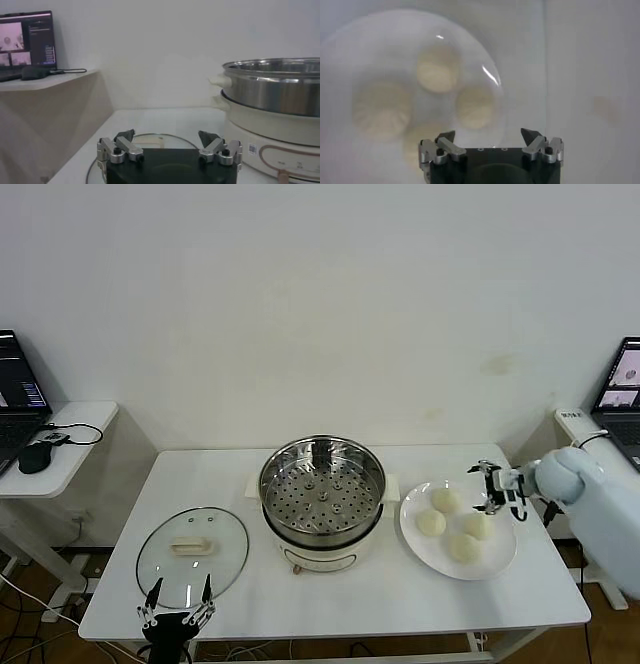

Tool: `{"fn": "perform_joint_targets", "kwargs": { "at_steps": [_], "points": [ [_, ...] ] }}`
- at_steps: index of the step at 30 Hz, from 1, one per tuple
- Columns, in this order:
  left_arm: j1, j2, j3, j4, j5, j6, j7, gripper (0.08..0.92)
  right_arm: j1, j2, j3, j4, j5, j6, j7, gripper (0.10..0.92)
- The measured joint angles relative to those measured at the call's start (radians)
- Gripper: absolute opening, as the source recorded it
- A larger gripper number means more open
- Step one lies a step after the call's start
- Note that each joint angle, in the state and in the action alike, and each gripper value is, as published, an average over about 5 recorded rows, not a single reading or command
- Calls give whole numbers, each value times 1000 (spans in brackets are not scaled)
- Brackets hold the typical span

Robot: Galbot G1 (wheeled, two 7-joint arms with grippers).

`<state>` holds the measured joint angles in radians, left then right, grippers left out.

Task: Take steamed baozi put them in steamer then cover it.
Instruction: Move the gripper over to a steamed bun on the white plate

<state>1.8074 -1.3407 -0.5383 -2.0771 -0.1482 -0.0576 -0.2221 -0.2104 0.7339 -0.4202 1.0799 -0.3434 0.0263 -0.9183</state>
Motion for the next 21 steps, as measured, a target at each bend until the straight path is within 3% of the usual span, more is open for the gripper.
{"fn": "perform_joint_targets", "kwargs": {
  "at_steps": [21],
  "points": [
    [-2,8,-18,7,3,-6,1,823,119,175,-135,-231,-27,3,-18,823]
  ]
}}
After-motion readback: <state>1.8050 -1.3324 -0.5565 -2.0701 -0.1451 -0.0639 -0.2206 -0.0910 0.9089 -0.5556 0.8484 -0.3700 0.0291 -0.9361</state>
